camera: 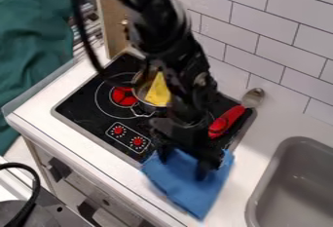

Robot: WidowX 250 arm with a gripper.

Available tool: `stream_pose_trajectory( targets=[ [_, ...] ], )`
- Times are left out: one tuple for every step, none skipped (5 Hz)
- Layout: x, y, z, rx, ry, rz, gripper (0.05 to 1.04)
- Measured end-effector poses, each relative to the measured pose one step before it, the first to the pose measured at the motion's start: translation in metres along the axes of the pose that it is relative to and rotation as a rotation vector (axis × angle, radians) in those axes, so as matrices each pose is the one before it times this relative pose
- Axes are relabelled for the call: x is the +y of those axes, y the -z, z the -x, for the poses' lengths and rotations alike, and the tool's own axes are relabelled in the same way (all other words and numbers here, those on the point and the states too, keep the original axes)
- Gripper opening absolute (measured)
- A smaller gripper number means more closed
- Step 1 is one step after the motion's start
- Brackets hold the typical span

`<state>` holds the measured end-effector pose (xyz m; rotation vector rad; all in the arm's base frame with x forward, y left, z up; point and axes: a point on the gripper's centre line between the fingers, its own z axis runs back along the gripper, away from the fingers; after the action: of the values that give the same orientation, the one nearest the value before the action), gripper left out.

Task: Move blue cloth to the right of the stove

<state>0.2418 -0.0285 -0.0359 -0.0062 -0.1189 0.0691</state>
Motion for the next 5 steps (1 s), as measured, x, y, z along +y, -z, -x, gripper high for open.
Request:
stream_pose_trajectory(
  targets=[
    [0.01909, 0.00287, -0.00565, 0.027, -0.0958, 0.0096, 1.005],
    [0.01651, -0.01823, 0.00037, -0.0246, -0.0411, -0.0227, 1.005],
    [0.00822, -0.02749, -0.00372, -0.0615, -0.0258, -0.011, 1.005],
    [0.00284, -0.01839, -0.00292, -0.0239, 0.0106, 0.0273, 1.005],
    [-0.00078, -0.00327, 0.00062, 0.0146, 0.0253, 0.0056, 1.005]
  ],
)
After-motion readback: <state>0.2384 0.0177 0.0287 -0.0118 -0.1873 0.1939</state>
